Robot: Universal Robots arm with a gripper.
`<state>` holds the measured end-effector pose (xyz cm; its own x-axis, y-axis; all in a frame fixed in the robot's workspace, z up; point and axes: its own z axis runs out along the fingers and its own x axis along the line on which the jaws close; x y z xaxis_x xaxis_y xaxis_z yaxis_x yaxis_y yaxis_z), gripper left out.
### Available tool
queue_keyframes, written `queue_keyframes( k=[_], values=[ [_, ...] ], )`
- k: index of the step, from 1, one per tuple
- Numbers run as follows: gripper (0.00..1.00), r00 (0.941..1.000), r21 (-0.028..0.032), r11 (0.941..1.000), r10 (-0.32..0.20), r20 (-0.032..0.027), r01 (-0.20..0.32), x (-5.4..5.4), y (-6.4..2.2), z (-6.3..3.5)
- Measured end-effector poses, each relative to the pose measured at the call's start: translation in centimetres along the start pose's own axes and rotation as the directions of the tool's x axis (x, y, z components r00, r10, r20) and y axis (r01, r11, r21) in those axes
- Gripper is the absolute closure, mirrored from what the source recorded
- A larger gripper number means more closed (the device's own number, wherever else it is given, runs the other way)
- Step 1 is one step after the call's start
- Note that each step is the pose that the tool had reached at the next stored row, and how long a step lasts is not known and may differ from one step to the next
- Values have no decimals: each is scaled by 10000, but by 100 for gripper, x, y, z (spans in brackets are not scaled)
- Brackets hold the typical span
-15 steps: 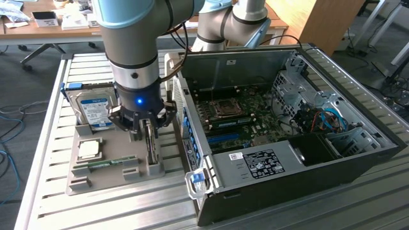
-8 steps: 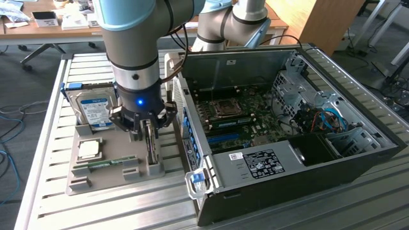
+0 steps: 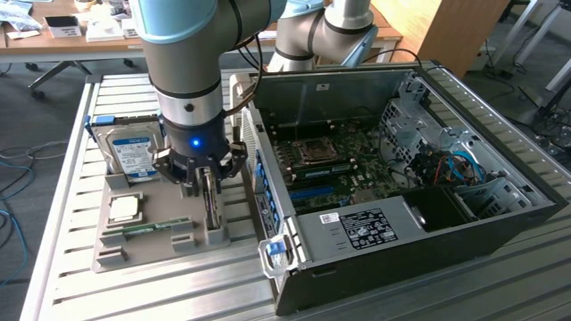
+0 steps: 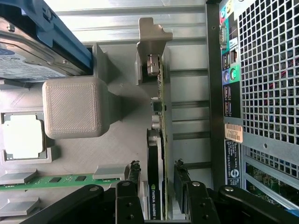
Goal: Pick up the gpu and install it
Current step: 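Pick up the gpu and move the gpu toward the slot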
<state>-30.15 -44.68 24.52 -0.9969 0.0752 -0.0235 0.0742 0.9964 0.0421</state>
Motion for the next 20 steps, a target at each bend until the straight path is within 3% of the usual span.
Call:
queue_keyframes(
  k=[20],
  values=[
    [57,10000,0,10000,0,0,0,2,-3,69]
  ],
)
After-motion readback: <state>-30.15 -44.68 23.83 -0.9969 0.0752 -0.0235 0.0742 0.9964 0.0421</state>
